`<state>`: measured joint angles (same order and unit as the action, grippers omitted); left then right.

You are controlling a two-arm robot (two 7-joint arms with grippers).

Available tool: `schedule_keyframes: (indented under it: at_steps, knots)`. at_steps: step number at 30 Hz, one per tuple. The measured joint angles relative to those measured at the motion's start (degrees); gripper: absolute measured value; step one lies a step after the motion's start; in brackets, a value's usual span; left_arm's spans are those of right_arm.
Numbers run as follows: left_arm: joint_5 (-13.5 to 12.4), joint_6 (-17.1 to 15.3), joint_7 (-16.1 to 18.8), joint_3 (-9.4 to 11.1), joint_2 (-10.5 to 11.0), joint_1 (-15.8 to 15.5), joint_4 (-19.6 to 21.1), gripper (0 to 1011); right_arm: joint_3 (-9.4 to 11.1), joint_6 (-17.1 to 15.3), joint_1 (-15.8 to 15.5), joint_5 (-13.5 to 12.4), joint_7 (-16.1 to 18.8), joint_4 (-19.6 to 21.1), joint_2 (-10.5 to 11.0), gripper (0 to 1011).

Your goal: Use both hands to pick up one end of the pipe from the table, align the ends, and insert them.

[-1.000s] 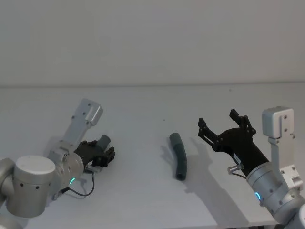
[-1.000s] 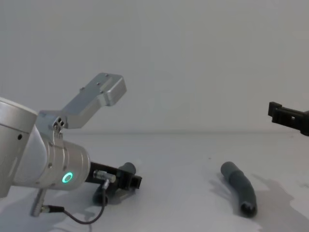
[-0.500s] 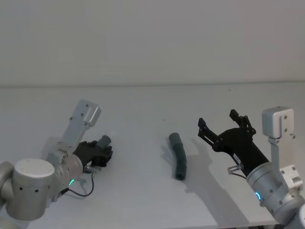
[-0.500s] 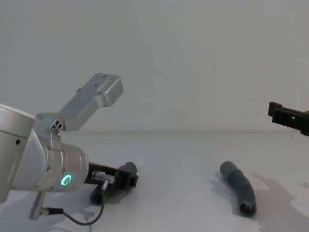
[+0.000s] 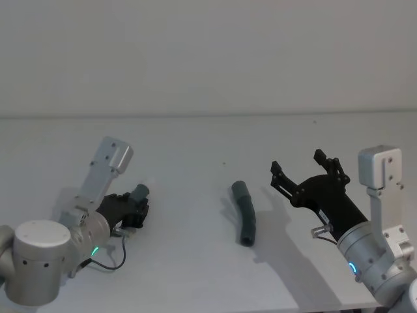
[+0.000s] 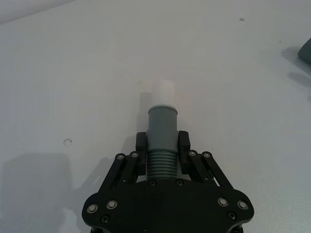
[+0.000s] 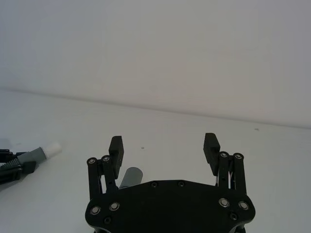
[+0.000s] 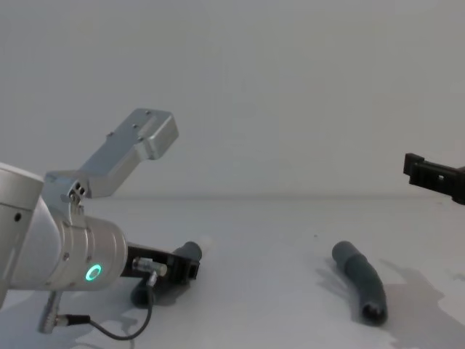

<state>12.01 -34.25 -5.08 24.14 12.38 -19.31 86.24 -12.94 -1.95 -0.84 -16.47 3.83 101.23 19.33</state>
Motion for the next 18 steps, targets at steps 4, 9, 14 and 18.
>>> schedule_keyframes:
  at_steps: [4, 9, 14, 18]
  knots:
    - [-0.1, 0.2, 0.0, -0.2, -0.1, 0.3, 0.2, 340, 0.0, 0.0, 0.0, 0.0, 0.0, 0.0, 0.0, 1002]
    - [-0.2, 0.3, -0.1, -0.4, -0.1, 0.4, 0.4, 339, 0.0, 0.0, 0.0, 0.0, 0.0, 0.0, 0.0, 1002]
    - [-0.3, 0.8, -0.3, -0.8, -0.3, 0.7, 0.6, 340, 0.0, 0.0, 0.0, 0.0, 0.0, 0.0, 0.0, 1002]
    - [-0.3, 1.3, -0.5, -1.0, -0.5, 0.8, 0.7, 340, 0.0, 0.0, 0.0, 0.0, 0.0, 0.0, 0.0, 1002]
